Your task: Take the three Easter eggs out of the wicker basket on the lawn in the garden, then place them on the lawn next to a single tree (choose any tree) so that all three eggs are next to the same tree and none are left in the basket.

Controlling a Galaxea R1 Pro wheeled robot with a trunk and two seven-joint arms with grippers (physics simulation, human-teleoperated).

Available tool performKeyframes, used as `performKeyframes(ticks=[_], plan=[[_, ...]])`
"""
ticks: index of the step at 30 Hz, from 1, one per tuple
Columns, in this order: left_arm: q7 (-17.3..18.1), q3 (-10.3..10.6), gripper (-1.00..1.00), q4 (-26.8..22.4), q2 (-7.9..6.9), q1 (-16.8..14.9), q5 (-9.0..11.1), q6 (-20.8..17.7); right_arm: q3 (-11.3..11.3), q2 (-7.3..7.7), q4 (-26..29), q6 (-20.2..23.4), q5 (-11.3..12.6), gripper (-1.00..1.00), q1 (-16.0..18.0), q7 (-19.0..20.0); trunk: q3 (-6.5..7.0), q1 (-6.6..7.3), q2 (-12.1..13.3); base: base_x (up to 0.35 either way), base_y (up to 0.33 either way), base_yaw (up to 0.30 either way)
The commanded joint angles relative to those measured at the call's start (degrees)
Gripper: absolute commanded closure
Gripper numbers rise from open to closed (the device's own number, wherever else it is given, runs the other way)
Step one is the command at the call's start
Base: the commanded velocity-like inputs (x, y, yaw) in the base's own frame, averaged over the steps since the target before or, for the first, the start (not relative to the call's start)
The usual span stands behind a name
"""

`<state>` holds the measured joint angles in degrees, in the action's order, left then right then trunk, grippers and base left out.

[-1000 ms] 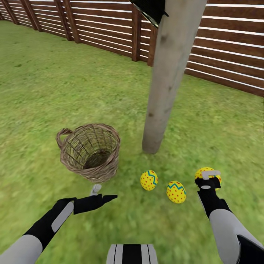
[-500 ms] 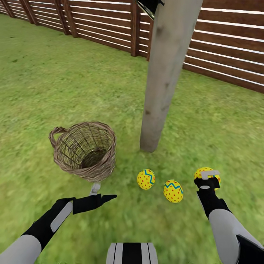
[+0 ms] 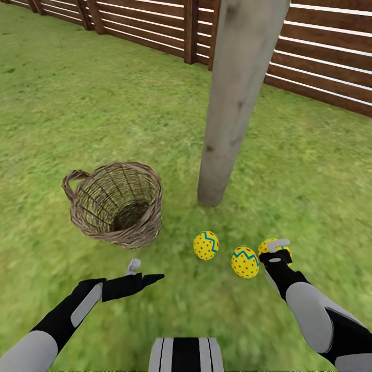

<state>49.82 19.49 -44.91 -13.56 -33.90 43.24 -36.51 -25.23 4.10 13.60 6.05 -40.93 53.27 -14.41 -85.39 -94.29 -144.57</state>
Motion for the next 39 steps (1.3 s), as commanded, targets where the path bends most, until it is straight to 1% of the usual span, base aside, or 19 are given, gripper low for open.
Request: performKeyframes(ticks=[1,4,10,12,15,19,25,33,34,38,39], plan=[[-0.1,0.2,-1.0,0.0,-0.06,0.0,0.5,-0.4,-0.2,0.01,0.0,0.3,-0.5,1.0,0.2,-0.1,-0.26,-0.01,0.0,0.0,0.0,0.0],[-0.1,0.2,-1.0,-0.1,-0.08,0.0,0.5,-0.4,-0.5,0.19,0.1,0.3,-0.5,1.0,1.0,-0.2,-0.93,-0.09,-0.1,0.0,0.0,0.0],[0.0,0.2,-1.0,-0.4,-0.23,0.0,0.5,-0.4,-0.7,0.29,0.6,0.2,-0.5,1.0,1.2,-0.3,-2.26,-0.24,-0.2,0.0,0.0,0.0],[0.0,0.2,-1.0,-0.4,-0.23,0.0,0.5,-0.4,-1.6,0.46,0.7,0.3,-0.6,1.0,1.2,-0.3,-2.7,-0.3,-0.2,0.0,0.0,0.0],[0.0,0.2,-1.0,-0.6,-0.23,-0.1,0.5,-0.5,-1.9,0.74,0.9,0.3,-0.6,1.0,1.2,-0.7,-3.36,-0.37,-0.2,0.0,0.0,0.0],[2.2,0.2,-1.0,-0.5,-0.31,0.0,0.5,-0.5,-1.9,0.7,0.9,0.0,-0.7,1.0,1.2,-1.5,-4.25,-0.48,-0.3,0.0,0.0,0.0],[2.4,0.1,-1.0,-0.5,-0.32,0.0,0.5,-0.5,-1.8,0.57,0.9,-0.1,-0.8,1.0,1.2,-1.3,-5.58,-0.63,-0.4,0.0,0.0,0.0],[2.4,0.1,-1.0,-0.2,-0.32,0.0,0.5,-0.5,-1.7,0.26,0.8,-0.1,-0.9,1.0,1.1,-0.7,-5.58,-0.63,-0.4,0.0,0.0,0.0],[2.4,0.1,-1.0,-0.1,-0.32,0.0,0.5,-0.5,-1.7,0.23,0.8,-0.1,-0.9,-1.0,1.1,-0.7,-5.58,-0.63,-0.4,0.0,0.0,0.0],[2.4,0.1,-1.0,0.0,-0.32,0.0,0.5,-0.6,-1.6,0.21,0.9,-0.2,-0.9,-1.0,1.1,-0.7,-5.58,-0.63,-0.4,0.0,0.0,0.0],[2.4,0.1,-1.0,0.0,-0.31,0.0,0.5,-0.6,-1.6,0.21,0.9,-0.2,-0.9,-1.0,1.1,-0.7,-5.36,-0.6,-0.3,0.0,0.0,0.0]])
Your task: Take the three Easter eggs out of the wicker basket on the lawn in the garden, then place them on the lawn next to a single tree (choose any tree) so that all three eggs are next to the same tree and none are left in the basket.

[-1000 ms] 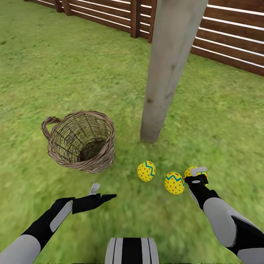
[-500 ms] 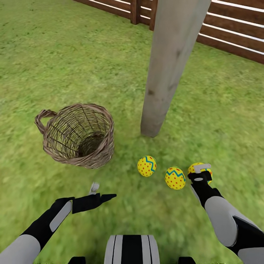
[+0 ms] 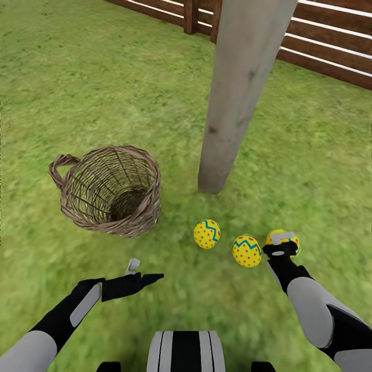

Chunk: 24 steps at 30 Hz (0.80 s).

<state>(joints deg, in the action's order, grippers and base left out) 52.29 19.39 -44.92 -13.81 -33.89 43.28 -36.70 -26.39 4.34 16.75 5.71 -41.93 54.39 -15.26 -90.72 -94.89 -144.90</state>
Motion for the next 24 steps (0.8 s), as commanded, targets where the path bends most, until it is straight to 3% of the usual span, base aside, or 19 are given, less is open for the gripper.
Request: performKeyframes(ticks=[1,6,8,10,13,14,16,18,21,24], plan=[[-0.1,0.2,-1.0,0.0,-0.02,0.0,0.5,-0.4,-0.4,-0.03,-2.2,0.2,0.1,-1.0,0.0,0.1,0.19,0.02,0.0,0.0,0.0,0.0],[-0.1,0.2,-1.0,0.0,0.01,-0.1,0.4,-0.5,-0.5,-0.03,-2.1,0.2,0.1,-1.0,0.0,0.0,1.3,0.15,0.1,0.0,0.0,0.0],[-0.1,0.2,-1.0,0.0,0.01,0.0,0.4,-0.5,-0.6,-0.11,2.9,0.2,0.2,-1.0,0.0,-0.1,1.75,0.2,0.1,0.0,0.0,0.0],[-0.1,0.2,-1.0,0.0,0.01,0.0,0.4,-0.4,-0.6,-0.28,11.6,1.0,0.3,-1.0,-0.6,-0.1,2.19,0.25,0.1,0.0,0.0,0.0],[-0.2,0.2,-1.0,0.0,0.01,0.0,0.3,-0.5,-0.8,-0.3,16.9,3.6,0.7,-1.0,-0.7,0.2,2.85,0.33,0.2,0.0,0.0,0.0],[-0.2,0.2,-1.0,0.0,0.01,0.0,0.3,-0.5,-1.0,-0.3,18.8,5.2,1.8,-1.0,-0.7,0.3,3.07,0.36,0.2,0.0,0.0,0.0],[-0.2,0.2,-1.0,0.0,0.01,0.0,0.2,-0.5,-1.2,-0.3,24.4,8.2,6.3,-1.0,-0.9,0.7,3.52,0.41,0.2,0.0,0.0,0.0],[-0.5,0.2,-1.0,0.1,0.12,0.0,0.1,-0.8,-1.2,-0.28,30.2,12.9,8.5,-1.0,-3.2,3.4,3.96,0.46,0.2,0.0,0.0,0.0],[-0.8,0.4,-1.0,0.2,-0.08,0.0,-0.1,-0.9,-1.2,-0.09,36.8,16.4,8.9,-1.0,-7.1,8.8,4.63,0.54,0.3,0.0,0.0,0.0],[-0.8,0.5,-1.0,2.9,-0.92,0.0,-0.1,-0.9,-1.3,0.03,38.0,18.2,9.1,-1.0,-11.9,13.1,5.29,0.61,0.3,0.0,0.0,0.0]])
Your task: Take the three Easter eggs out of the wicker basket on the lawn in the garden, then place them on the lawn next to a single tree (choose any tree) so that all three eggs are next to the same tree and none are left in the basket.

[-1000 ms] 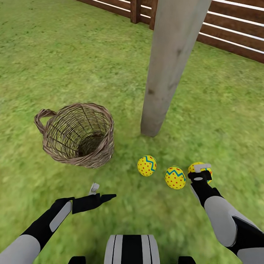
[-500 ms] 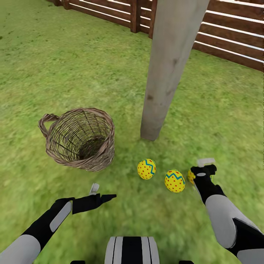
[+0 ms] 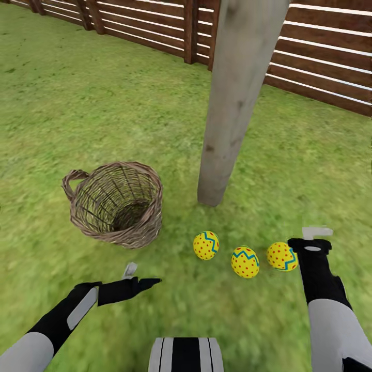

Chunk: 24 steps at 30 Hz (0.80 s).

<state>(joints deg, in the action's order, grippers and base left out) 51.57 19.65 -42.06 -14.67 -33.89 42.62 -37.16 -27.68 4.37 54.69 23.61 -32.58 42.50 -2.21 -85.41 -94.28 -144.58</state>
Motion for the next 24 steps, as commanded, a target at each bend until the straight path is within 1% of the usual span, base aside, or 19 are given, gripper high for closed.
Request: performKeyframes(ticks=[1,2,3,4,5,6,7,9,10,12,14,18,24], plan=[[-0.1,0.3,-1.0,0.5,-0.82,0.0,0.5,-0.3,-0.1,0.2,-0.1,0.4,-0.2,-1.0,-1.1,2.7,0.2,0.03,0.0,0.0,0.0,0.0],[-0.1,0.3,-1.0,0.8,-1.58,0.0,0.5,-0.3,-0.5,0.3,-0.2,0.4,-0.3,-1.0,-2.3,5.2,0.42,0.06,0.0,0.0,0.0,0.0],[-0.1,1.0,-1.0,1.5,-2.07,0.0,0.5,-0.3,-0.9,0.31,-0.3,0.4,-0.3,-1.0,-4.7,7.1,0.64,0.09,0.0,0.0,0.0,0.0],[-0.1,1.9,-1.0,2.3,-2.21,0.0,0.5,-0.2,-1.1,0.33,-0.3,0.4,-0.4,-1.0,-6.7,8.3,0.86,0.11,0.0,0.0,0.0,0.0],[-0.1,2.7,-1.0,3.1,-2.27,-0.1,0.5,-0.2,-1.1,0.36,-0.2,0.3,-0.5,-1.0,-8.9,10.9,1.08,0.14,0.1,0.0,0.0,0.0],[-0.1,3.0,-1.0,4.3,-2.22,-0.1,0.5,-0.1,-1.1,0.34,-0.4,0.2,-0.6,-1.0,-10.5,13.4,1.31,0.16,0.1,0.0,0.0,0.0],[-0.1,3.0,-1.0,5.5,-2.11,0.0,0.5,-0.1,-1.1,0.31,-0.6,0.0,-0.9,-1.0,-12.2,14.9,1.53,0.19,0.1,0.0,0.0,0.0],[-0.1,3.2,-1.0,6.5,-1.99,0.0,0.5,0.0,-1.1,0.29,-0.7,-0.1,-1.2,-1.0,-15.6,15.9,1.97,0.24,0.1,0.0,0.0,0.0],[-0.1,3.2,-1.0,6.7,-1.89,0.0,0.5,0.0,-1.1,0.29,-0.8,-0.1,-1.2,-1.0,-16.5,16.5,2.19,0.27,0.1,0.0,0.0,0.0],[-0.1,3.2,-1.0,6.8,-1.82,0.0,0.5,0.0,-1.0,0.24,-1.5,-0.1,-1.3,-1.0,-17.5,17.8,2.63,0.32,0.1,0.0,0.0,0.0],[-0.2,3.8,-1.0,6.9,-1.78,0.0,0.5,0.1,-1.0,0.21,-3.5,-0.2,-1.5,-1.0,-18.1,19.1,3.08,0.37,0.2,0.0,0.0,0.0],[-1.1,5.1,-1.0,8.6,-1.73,0.0,0.5,0.3,-0.6,0.21,-8.2,-1.0,-2.0,-1.0,-18.4,19.8,3.96,0.47,0.2,0.0,0.0,0.0],[-1.6,5.6,-1.0,11.8,-1.53,-0.1,0.4,0.6,-0.1,0.19,-12.2,-1.9,-2.4,-1.0,-18.4,20.8,5.29,0.63,0.3,0.0,0.0,0.0]])
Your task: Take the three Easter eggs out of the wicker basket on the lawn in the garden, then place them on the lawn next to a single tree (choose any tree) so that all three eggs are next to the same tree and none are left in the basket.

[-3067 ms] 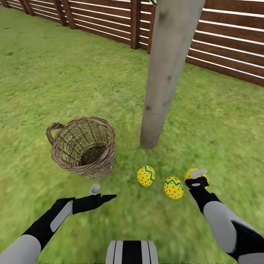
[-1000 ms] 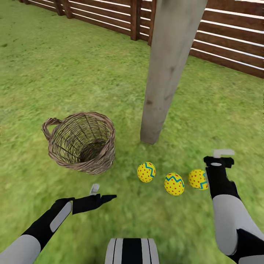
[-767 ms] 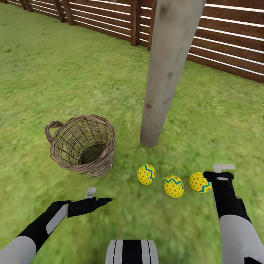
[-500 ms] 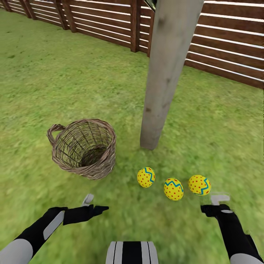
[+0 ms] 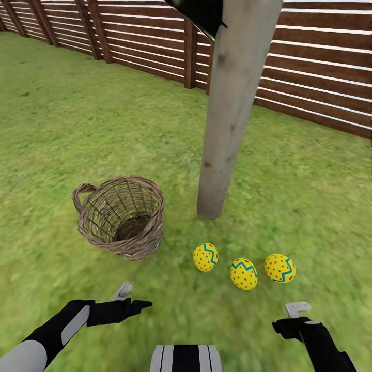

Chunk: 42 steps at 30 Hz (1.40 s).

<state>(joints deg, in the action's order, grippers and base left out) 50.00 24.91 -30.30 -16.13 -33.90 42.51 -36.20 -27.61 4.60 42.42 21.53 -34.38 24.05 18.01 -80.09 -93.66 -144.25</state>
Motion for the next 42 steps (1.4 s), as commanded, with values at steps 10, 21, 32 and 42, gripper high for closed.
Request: performKeyframes(ticks=[10,21,32,42], plan=[[-7.2,0.3,-1.0,1.7,1.95,-0.1,0.7,-0.3,0.0,-0.14,-12.0,-3.1,-0.8,-1.0,0.0,0.8,2.18,0.27,0.1,0.0,0.0,0.0],[-12.1,0.3,-1.0,3.4,3.07,0.0,0.9,-0.3,-0.1,-0.46,-23.2,-10.0,-0.5,-1.0,0.0,0.4,4.62,0.55,0.3,0.0,0.0,0.0],[-21.8,0.3,-1.0,3.4,5.41,0.0,0.8,-0.4,-0.1,-0.22,-23.7,-12.1,-0.1,-1.0,0.0,0.3,7.06,0.83,0.4,0.0,0.0,0.0],[-37.3,0.3,-1.0,10.3,9.99,0.0,0.8,-0.2,-0.1,0.01,-24.6,-16.0,-0.3,-1.0,0.0,0.2,9.27,1.09,0.5,0.0,0.0,0.0]])
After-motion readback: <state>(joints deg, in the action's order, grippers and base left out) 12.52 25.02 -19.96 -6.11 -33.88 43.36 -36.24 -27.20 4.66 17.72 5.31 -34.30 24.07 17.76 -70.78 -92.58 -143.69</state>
